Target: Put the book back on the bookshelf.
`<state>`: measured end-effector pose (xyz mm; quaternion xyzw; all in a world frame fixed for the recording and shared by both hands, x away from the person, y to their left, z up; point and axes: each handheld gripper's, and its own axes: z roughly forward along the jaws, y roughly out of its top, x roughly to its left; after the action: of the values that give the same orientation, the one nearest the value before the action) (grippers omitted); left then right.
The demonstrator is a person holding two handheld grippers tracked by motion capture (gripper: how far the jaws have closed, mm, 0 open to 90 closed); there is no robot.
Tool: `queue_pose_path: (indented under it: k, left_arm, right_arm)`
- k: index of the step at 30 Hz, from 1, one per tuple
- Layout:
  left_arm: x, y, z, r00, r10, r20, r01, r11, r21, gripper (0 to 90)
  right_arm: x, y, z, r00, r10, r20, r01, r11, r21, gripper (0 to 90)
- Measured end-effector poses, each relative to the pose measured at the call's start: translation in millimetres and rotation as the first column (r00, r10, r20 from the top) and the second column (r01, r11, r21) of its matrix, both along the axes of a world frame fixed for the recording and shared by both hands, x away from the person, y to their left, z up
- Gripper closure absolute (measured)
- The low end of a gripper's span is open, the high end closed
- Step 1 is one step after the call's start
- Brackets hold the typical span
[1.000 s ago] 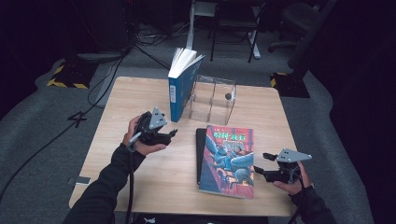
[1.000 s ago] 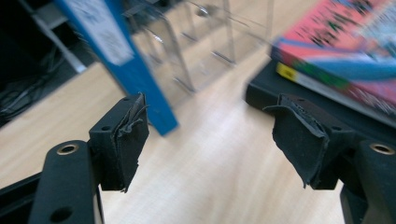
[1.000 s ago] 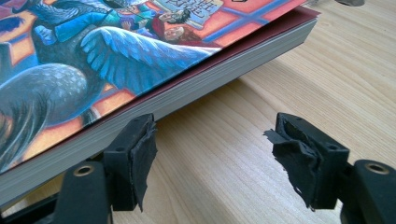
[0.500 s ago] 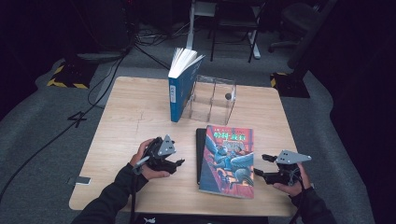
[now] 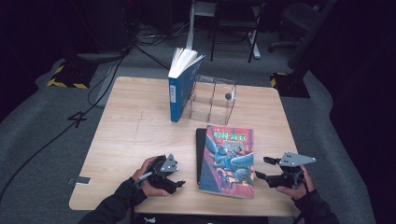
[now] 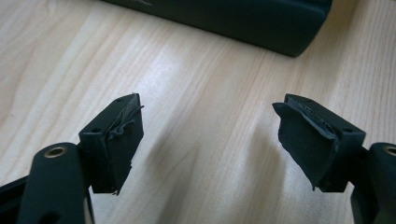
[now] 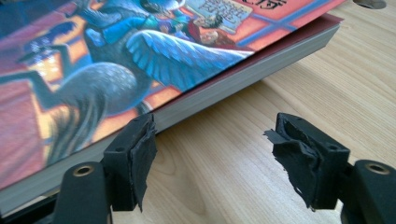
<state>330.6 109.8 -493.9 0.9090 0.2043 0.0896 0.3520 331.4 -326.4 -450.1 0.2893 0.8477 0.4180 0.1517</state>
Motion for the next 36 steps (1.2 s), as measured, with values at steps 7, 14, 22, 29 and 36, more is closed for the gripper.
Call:
queue_pose_path:
  k: [7,14,22,29,36]
  left_arm:
    - [-3.4,-2.1,-6.5,0.9998,-0.017,-0.010,0.017,0.9999,0.000,22.1]
    - [-1.7,-0.8,-10.7,0.9998,-0.005,-0.019,0.005,0.9993,-0.036,17.8]
    - [1.3,-2.1,-10.7,0.9996,-0.023,-0.019,0.022,0.9993,-0.031,16.8]
    - [4.1,-5.3,-11.0,0.9995,-0.023,-0.020,0.023,0.9992,-0.034,16.0]
    - [8.3,-8.9,-10.8,0.9996,-0.019,-0.021,0.018,0.9993,-0.033,15.9]
  right_arm:
    - [-5.3,2.5,8.5,0.9997,0.023,-0.012,-0.022,0.999,0.032,30.9]
    - [-8.9,14.0,12.6,0.9976,0.058,-0.038,-0.056,0.998,0.034,30.4]
    - [-2.1,23.6,8.0,0.9915,0.065,-0.113,-0.063,0.998,0.024,25.5]
    - [16.9,25.5,3.6,0.9712,0.108,-0.212,-0.099,0.994,0.051,16.3]
    - [25.3,31.2,2.8,0.9631,0.126,-0.238,-0.116,0.992,0.054,14.7]
